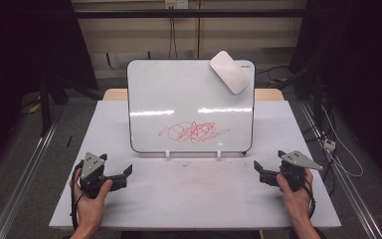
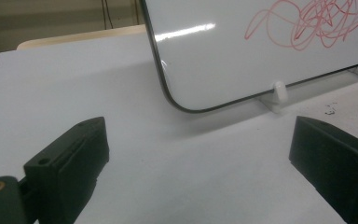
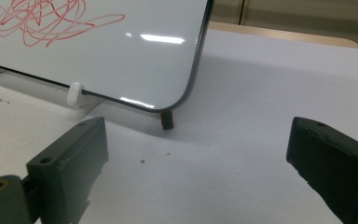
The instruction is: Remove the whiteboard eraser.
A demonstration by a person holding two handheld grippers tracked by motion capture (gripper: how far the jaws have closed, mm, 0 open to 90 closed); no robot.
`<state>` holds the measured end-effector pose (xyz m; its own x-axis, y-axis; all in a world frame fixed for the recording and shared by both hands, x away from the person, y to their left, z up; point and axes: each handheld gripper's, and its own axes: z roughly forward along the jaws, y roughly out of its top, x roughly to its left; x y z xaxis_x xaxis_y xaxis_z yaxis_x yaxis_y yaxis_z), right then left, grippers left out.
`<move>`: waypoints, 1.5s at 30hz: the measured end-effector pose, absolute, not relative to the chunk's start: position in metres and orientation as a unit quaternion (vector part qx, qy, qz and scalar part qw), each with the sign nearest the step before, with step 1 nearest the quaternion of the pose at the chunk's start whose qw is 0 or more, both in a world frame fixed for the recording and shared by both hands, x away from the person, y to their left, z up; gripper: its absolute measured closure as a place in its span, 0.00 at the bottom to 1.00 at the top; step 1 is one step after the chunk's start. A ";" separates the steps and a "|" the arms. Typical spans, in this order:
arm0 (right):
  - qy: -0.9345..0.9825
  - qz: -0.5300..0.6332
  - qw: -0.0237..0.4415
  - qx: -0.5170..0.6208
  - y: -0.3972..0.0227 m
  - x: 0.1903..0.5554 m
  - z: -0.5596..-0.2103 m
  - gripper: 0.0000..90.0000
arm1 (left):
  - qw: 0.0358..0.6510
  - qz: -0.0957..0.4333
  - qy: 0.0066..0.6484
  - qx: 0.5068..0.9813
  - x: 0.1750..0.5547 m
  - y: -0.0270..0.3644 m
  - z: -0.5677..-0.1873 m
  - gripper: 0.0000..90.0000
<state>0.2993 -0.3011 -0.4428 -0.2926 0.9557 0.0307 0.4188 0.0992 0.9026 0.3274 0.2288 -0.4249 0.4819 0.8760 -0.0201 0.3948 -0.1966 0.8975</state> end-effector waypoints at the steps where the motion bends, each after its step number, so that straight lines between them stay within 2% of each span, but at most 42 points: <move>1: 0.674 0.438 0.308 0.509 -0.301 0.299 -0.443 0.05 | 0.459 0.260 0.438 0.728 0.327 0.229 -0.425 0.05; 21: 0.673 0.461 0.300 0.495 -0.297 0.302 -0.443 0.06 | 0.463 0.256 0.435 0.729 0.326 0.227 -0.424 0.05; 23: 0.676 0.461 0.300 0.490 -0.294 0.305 -0.441 0.08 | 0.463 0.255 0.435 0.729 0.326 0.227 -0.424 0.05; 32: 0.693 0.461 0.288 0.473 -0.288 0.320 -0.435 0.07 | 0.460 0.255 0.429 0.734 0.324 0.225 -0.424 0.05; 45: 0.698 0.471 0.297 0.450 -0.277 0.358 -0.397 0.07 | 0.458 0.247 0.427 0.740 0.333 0.222 -0.425 0.05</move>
